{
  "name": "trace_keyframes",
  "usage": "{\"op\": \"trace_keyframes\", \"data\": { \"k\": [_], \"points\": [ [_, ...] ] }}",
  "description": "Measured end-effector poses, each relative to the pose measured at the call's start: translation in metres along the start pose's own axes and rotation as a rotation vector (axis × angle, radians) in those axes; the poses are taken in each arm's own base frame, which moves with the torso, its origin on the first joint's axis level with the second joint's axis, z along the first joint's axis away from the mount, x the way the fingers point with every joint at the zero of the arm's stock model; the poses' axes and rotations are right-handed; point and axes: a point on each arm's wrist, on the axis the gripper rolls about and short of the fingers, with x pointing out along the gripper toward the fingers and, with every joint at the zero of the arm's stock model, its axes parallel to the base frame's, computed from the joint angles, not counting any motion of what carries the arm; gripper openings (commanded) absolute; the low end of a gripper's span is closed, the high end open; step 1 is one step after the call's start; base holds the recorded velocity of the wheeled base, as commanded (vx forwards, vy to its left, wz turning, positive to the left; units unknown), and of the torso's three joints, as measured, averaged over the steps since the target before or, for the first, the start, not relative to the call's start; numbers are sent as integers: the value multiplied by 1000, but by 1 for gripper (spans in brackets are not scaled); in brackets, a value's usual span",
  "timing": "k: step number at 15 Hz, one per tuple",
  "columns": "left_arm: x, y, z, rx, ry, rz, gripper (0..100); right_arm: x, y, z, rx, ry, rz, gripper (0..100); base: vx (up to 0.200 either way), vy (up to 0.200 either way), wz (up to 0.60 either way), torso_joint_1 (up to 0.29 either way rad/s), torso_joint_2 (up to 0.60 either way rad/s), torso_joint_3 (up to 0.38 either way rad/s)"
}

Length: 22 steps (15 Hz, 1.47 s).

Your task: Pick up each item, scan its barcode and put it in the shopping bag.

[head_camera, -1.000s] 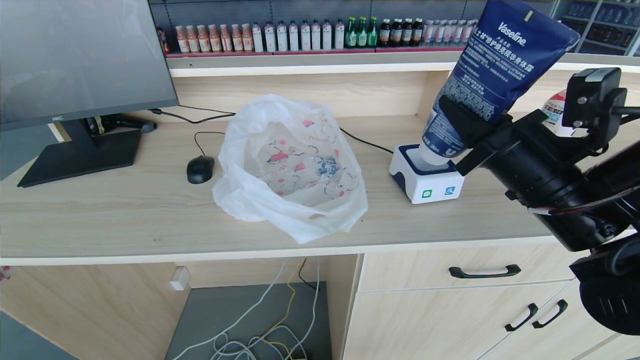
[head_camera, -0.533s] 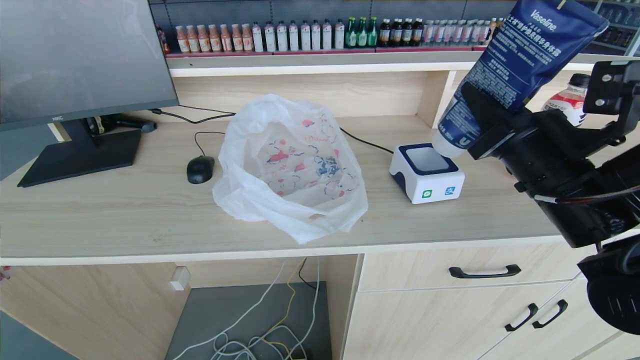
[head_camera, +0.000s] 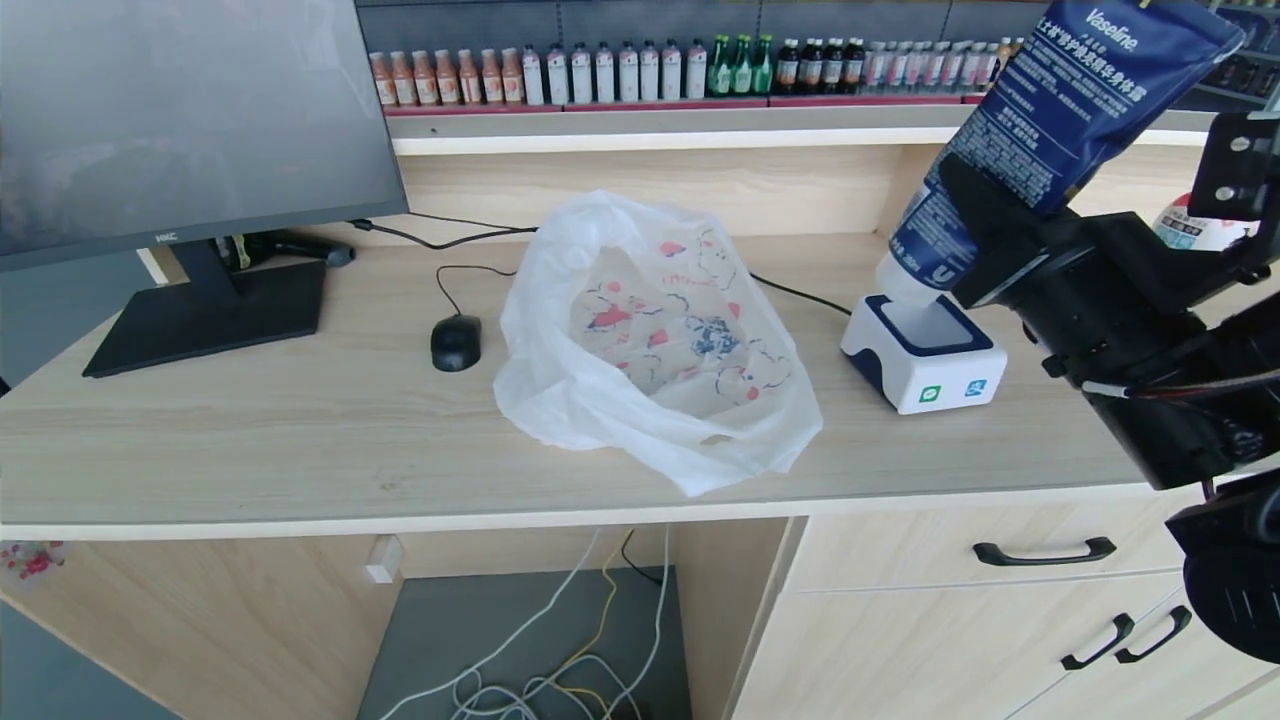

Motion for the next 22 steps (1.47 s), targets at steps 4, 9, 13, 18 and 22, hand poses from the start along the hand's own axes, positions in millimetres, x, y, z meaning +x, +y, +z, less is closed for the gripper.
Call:
{"op": "trace_keyframes", "data": {
  "k": [4,9,13,18,22],
  "points": [
    [0,0,0,0,0,0,100,1,0,-2,0,2,2,0,0,200,0,4,2,0],
    [0,0,0,3,0,-1,100,1,0,-4,-1,10,4,0,0,80,0,3,2,2],
    [0,0,0,4,0,0,100,9,0,2,-10,-30,4,0,0,0,0,0,0,0],
    [0,0,0,5,0,0,100,18,6,-5,7,-35,64,0,0,0,0,0,0,0],
    [0,0,0,4,0,0,100,24,14,-29,-9,15,133,0,0,0,0,0,0,0]
  ]
}}
